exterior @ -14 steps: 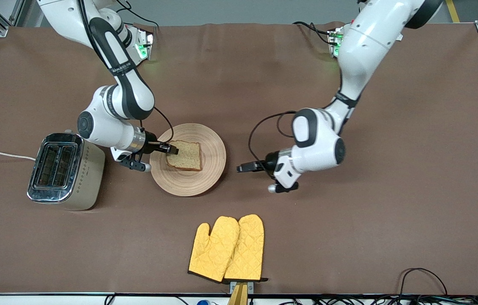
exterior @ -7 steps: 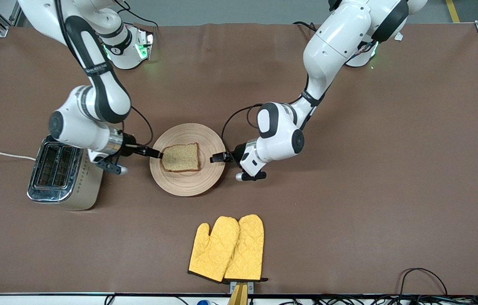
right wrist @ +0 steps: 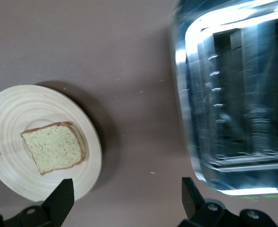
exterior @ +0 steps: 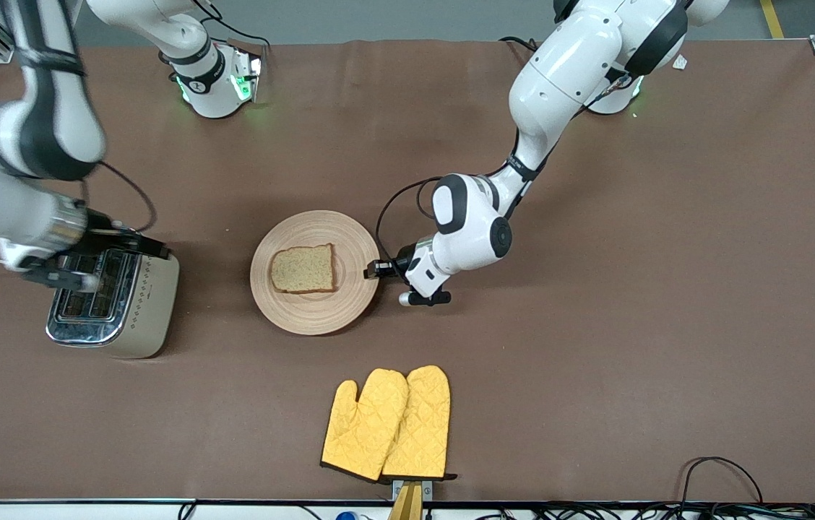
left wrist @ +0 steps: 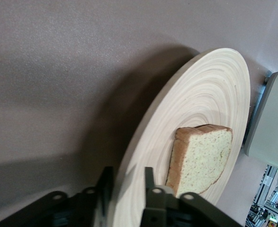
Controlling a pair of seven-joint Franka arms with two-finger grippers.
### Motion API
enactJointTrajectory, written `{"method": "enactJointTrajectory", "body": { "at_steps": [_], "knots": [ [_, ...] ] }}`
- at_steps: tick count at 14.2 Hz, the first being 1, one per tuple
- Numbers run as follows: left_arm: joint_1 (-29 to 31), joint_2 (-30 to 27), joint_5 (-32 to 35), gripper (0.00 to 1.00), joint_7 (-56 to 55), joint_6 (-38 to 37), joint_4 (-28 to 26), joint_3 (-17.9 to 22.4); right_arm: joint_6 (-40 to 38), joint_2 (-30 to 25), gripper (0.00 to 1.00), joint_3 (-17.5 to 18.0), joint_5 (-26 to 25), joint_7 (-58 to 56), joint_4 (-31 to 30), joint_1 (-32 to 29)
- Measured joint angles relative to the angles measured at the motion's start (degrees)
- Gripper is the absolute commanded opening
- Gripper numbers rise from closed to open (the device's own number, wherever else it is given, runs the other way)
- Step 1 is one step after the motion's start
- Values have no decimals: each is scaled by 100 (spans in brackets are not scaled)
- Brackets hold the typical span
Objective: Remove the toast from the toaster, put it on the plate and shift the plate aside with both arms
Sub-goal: 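Grip the plate rim with the left gripper while the right gripper withdraws, then slide the plate with the left gripper away from the toaster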
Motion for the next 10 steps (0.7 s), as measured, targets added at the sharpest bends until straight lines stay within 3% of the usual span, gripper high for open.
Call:
{"method": "enactJointTrajectory", "body": {
  "at_steps": [3,6,8,10],
  "knots": [
    [5,-11,-65,0,361,2,92,-23,-639,-62,100,-104,-822,-436,1014,-79],
    [83,-135,-65,0,443,-42,202,-19,-732,-99,100,-102,-1431,-864,1544,-78],
    [327,-530,-33,0,436,-540,209,32,-743,-105,100,-102,-1702,-1033,1838,-79],
    [901,-1022,242,0,436,-1508,212,68,-955,-105,100,-96,-1717,-1193,2001,-78]
  ]
}}
